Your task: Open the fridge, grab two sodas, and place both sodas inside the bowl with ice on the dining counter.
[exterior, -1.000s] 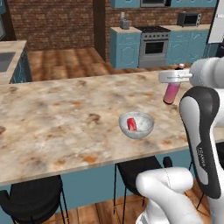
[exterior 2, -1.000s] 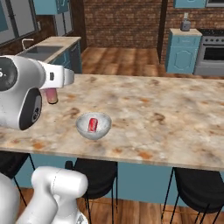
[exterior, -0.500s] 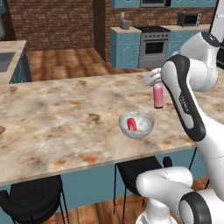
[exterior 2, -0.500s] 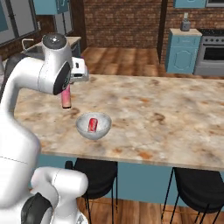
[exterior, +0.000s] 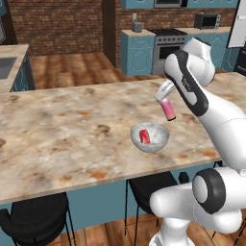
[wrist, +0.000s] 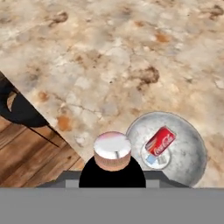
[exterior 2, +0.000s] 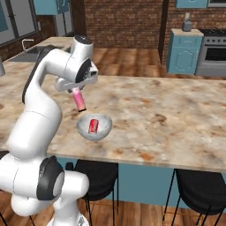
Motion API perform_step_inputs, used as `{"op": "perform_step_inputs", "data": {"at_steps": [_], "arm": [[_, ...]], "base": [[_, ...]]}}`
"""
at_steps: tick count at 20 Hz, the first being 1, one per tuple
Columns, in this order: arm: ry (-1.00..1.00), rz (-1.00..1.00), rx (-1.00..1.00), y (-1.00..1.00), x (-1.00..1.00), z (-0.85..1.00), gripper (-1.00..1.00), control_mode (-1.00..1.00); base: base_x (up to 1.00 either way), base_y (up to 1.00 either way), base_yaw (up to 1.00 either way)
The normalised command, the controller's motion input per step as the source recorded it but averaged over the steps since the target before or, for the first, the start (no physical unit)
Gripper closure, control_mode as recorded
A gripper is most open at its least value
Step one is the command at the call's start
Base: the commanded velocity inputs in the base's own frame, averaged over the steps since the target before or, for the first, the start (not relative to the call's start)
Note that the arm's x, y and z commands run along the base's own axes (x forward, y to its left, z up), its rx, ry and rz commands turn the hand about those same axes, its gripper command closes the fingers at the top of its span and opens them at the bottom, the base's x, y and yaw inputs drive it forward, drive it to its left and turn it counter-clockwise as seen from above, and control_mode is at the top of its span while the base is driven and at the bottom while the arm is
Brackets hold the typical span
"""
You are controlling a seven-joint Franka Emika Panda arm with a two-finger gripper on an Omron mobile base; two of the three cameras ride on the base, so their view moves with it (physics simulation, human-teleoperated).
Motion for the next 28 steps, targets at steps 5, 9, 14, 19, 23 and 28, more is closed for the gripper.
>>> {"op": "perform_step_inputs", "data": {"at_steps": [5,9,14,19,23,28], "arm": [[0.0,0.44,-0.16,0.0,0.13,-0.5,1.0,-1.0],[-0.02,0.33,-0.13,0.0,-0.25,-0.55,1.0,-1.0],[-0.09,0.21,-0.09,0.0,-0.36,-0.47,1.0,-1.0],[-0.04,0.12,-0.03,0.0,-0.04,-0.26,1.0,-1.0],[0.0,0.08,-0.01,0.07,0.0,-0.23,1.0,-1.0],[0.0,0.04,0.0,0.15,0.14,-0.22,1.0,-1.0]], "base": [[0.0,0.0,0.0],[0.0,0.0,0.0],[0.0,0.0,0.0],[0.0,0.0,0.0],[0.0,0.0,0.0],[0.0,0.0,0.0]]}}
